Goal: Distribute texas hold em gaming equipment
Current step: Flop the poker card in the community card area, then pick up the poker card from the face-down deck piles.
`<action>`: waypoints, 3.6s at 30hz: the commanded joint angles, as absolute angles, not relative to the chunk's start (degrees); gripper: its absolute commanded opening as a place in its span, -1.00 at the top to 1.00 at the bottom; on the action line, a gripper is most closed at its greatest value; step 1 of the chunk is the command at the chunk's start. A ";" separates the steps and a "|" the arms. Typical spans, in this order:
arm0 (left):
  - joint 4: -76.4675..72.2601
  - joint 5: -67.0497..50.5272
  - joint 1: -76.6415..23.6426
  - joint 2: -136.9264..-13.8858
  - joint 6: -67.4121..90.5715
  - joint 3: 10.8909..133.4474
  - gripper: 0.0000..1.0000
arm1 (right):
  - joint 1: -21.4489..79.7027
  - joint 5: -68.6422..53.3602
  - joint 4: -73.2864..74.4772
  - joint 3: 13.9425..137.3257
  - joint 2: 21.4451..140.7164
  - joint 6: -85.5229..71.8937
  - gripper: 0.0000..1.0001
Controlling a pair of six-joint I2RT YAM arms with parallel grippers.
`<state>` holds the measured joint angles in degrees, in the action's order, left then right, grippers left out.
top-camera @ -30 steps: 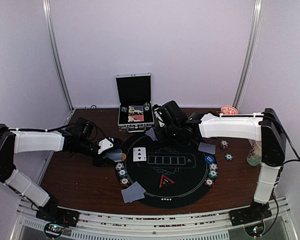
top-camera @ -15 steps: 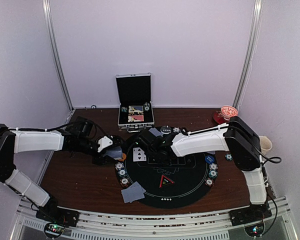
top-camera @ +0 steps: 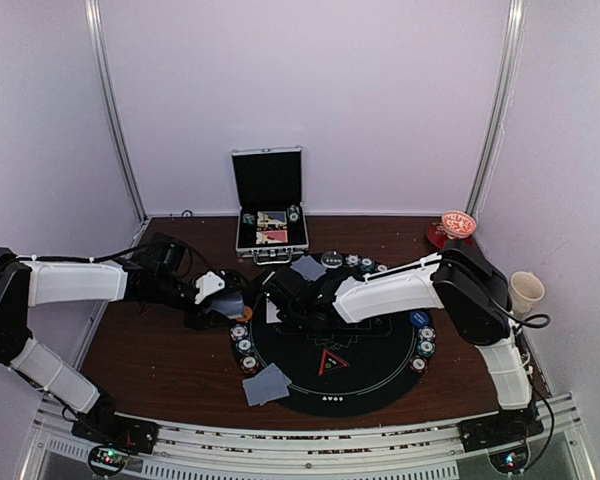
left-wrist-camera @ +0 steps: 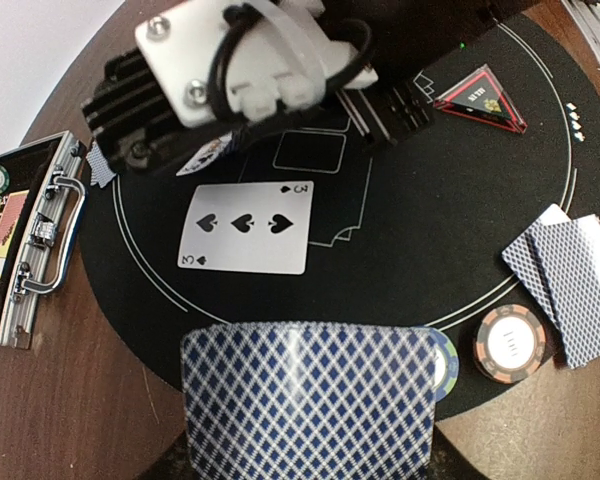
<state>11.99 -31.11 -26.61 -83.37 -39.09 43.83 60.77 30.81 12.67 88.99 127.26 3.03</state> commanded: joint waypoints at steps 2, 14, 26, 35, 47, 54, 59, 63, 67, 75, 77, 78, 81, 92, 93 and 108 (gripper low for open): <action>9.67 -32.09 -26.20 -83.58 -38.66 45.62 -0.12 | 61.50 28.73 10.37 89.40 129.65 4.01 1.00; 9.80 -32.21 -26.19 -83.50 -38.76 45.62 -0.11 | 62.28 27.87 11.04 88.83 129.63 4.58 0.60; 10.08 -32.30 -26.17 -83.58 -38.85 45.70 -0.12 | 63.64 29.24 14.33 88.76 127.48 4.55 0.29; 10.11 -32.28 -26.14 -83.67 -38.85 45.70 -0.12 | 64.64 28.43 15.83 88.99 123.96 3.83 0.20; 10.58 -33.09 -26.15 -83.19 -39.37 45.54 -0.12 | 65.45 25.21 15.96 83.60 114.15 -4.09 -0.10; 11.09 -34.55 -26.20 -82.39 -40.42 45.11 -0.12 | 61.45 4.09 7.46 77.79 106.65 -18.96 -0.51; 11.80 -35.76 -26.40 -81.71 -41.44 44.71 -0.12 | 58.92 -11.59 -3.19 75.66 107.65 -29.01 -0.61; 12.37 -35.90 -27.17 -81.48 -42.20 44.48 -0.12 | 58.62 -18.17 -7.97 77.41 111.46 -34.26 -0.62; 12.57 -35.60 -27.98 -80.85 -42.82 43.98 -0.12 | 58.63 -21.16 -8.89 80.47 115.12 -36.31 -0.63; 13.51 -36.21 -28.60 -79.79 -43.85 43.53 -0.12 | 58.57 -23.35 -10.81 82.49 118.72 -38.72 -0.61; 13.68 -36.21 -28.87 -79.72 -44.09 43.51 -0.12 | 58.64 -24.03 -11.12 83.04 119.59 -39.16 -0.59; 13.81 -36.22 -28.92 -79.72 -44.24 43.51 -0.12 | 58.59 -24.41 -11.37 83.24 120.00 -39.47 -0.59; 14.10 -36.34 -29.15 -79.48 -44.61 43.34 -0.12 | 58.59 -25.10 -12.10 83.86 120.90 -40.24 -0.57; 15.09 -36.96 -29.67 -78.67 -45.63 43.07 -0.12 | 56.88 -25.75 -12.45 85.15 123.70 -42.51 -0.15; 15.10 -36.95 -29.62 -78.66 -45.73 43.07 -0.12 | 56.71 -25.89 -12.46 85.09 123.93 -42.60 -0.09; 14.84 -36.30 -29.68 -79.45 -45.30 43.33 -0.12 | 54.10 -23.51 -11.30 77.68 119.15 -41.97 0.34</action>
<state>15.16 -33.89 -29.36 -80.14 -44.91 43.38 56.34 -27.92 -15.05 80.42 121.12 -42.57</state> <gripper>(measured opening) 0.565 0.333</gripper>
